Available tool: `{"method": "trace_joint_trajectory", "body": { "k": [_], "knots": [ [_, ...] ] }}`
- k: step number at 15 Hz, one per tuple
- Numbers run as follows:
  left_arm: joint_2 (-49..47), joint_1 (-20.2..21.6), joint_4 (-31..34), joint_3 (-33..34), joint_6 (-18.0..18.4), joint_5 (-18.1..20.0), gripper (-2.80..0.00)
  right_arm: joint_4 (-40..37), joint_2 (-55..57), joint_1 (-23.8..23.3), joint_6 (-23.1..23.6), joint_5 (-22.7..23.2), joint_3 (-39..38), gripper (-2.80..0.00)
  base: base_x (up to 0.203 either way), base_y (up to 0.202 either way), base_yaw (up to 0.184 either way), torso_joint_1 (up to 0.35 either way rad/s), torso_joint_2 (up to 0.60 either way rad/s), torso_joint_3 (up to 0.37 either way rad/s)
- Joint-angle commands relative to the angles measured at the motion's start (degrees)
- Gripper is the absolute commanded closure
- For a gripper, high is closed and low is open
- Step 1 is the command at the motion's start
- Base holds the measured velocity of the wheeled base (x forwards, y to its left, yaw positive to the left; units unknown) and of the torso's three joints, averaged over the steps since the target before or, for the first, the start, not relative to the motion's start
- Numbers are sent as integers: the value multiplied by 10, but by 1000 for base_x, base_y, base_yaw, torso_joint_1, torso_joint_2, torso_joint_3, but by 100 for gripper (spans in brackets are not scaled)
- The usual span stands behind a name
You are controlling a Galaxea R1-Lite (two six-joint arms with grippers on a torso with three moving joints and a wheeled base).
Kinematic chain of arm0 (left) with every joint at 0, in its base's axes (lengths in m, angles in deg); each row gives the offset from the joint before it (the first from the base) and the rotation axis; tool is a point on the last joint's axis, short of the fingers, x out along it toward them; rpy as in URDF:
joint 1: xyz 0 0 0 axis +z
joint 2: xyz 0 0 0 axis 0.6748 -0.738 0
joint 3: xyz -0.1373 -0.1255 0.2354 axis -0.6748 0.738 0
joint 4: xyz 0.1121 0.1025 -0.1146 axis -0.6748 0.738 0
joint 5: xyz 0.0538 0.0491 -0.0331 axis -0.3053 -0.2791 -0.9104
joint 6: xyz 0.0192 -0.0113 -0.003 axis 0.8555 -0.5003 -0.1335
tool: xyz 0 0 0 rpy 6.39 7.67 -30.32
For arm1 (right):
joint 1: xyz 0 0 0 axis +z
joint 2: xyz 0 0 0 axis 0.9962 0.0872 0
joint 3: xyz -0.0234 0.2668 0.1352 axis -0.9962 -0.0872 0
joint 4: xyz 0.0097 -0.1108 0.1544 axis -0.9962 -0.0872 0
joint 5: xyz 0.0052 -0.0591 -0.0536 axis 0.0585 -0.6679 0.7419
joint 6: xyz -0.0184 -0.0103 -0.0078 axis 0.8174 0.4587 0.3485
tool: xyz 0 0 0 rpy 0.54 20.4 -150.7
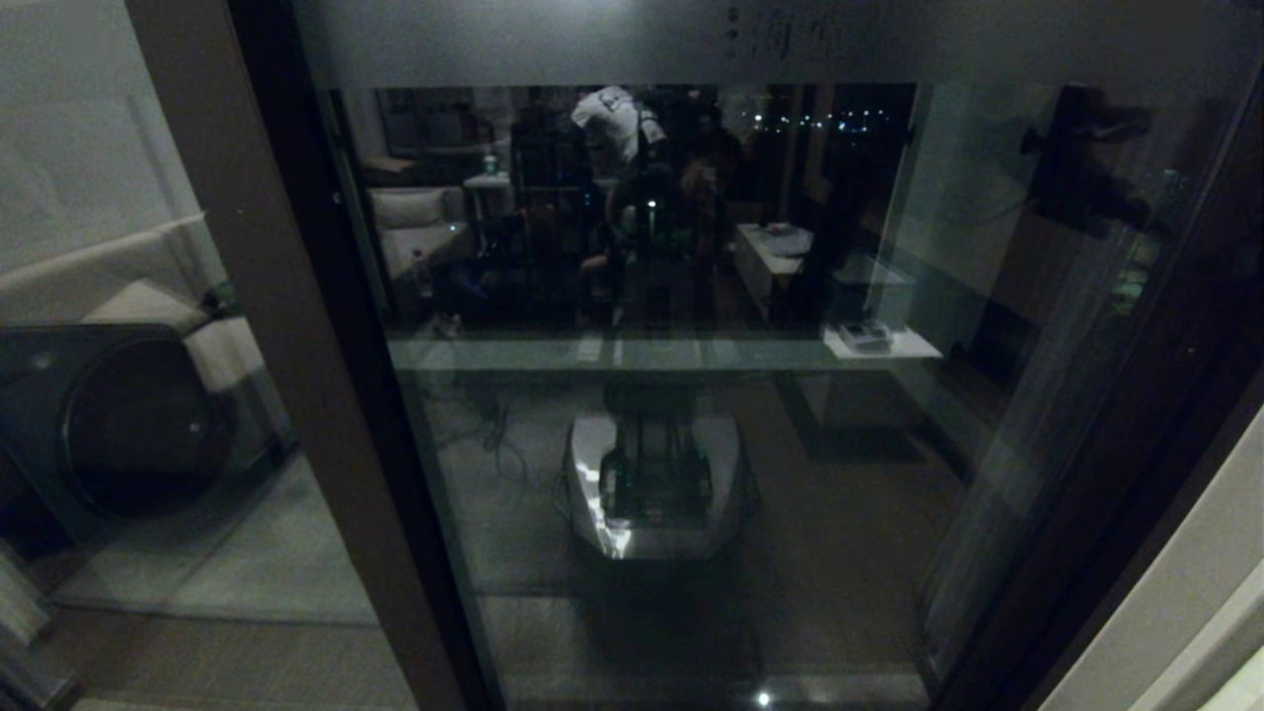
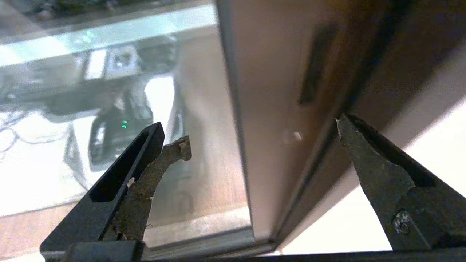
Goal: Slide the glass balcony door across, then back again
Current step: Open the slid door
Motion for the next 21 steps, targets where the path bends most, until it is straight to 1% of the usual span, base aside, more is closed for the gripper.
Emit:
{"method": "trace_joint_trajectory", "body": {
  "k": [1, 2, 3, 4, 5, 6, 7, 12, 13, 15, 16, 21],
  "knots": [
    [0, 0, 0, 0, 0, 0, 0, -5, 8, 0, 0, 5, 41, -280, 0, 0, 0, 0, 0, 0],
    [0, 0, 1, 0, 0, 0, 0, -26, -11, 0, 0, 5, 42, -280, 0, 0, 0, 0, 0, 0],
    [0, 0, 1, 0, 0, 0, 0, -72, -32, -1, 2, 6, 38, -280, 0, 0, 0, 0, 0, 0],
    [0, 0, 0, 0, 0, 0, 0, -95, -40, -1, 14, 6, 40, -280, 0, 0, 0, 0, 0, 0],
    [0, 0, 0, 0, 0, 0, 0, -94, -38, -6, 44, 6, 41, -280, 0, 0, 0, 0, 0, 0],
    [0, 0, 0, 0, 0, 0, 0, -94, -30, -12, 57, 6, 42, -280, 0, 0, 0, 0, 0, 0],
    [0, 0, 0, 0, 0, 0, 0, -94, -13, -17, 62, 6, 51, -280, 0, 0, 0, 0, 0, 0],
    [0, 0, 1, 0, 0, 0, 0, -103, 92, -26, 73, 12, 156, -280, 0, 0, 0, 0, 0, 0],
    [0, 0, 0, 0, 0, 0, 0, -103, 101, -26, 73, 31, 165, -280, 0, 0, 0, 0, 0, 0],
    [0, 0, 0, 0, 0, 0, 0, -104, 102, -30, 70, 88, 165, -280, 0, 0, 0, 0, 0, 0],
    [0, 0, 0, 0, 0, 0, 0, -104, 102, -32, 69, 102, 165, -280, 0, 0, 0, 0, 0, 0],
    [0, 0, 0, 0, 0, 0, 0, -105, 91, -32, 68, 109, 154, -280, 0, 0, 0, 0, 0, 0]
  ]
}}
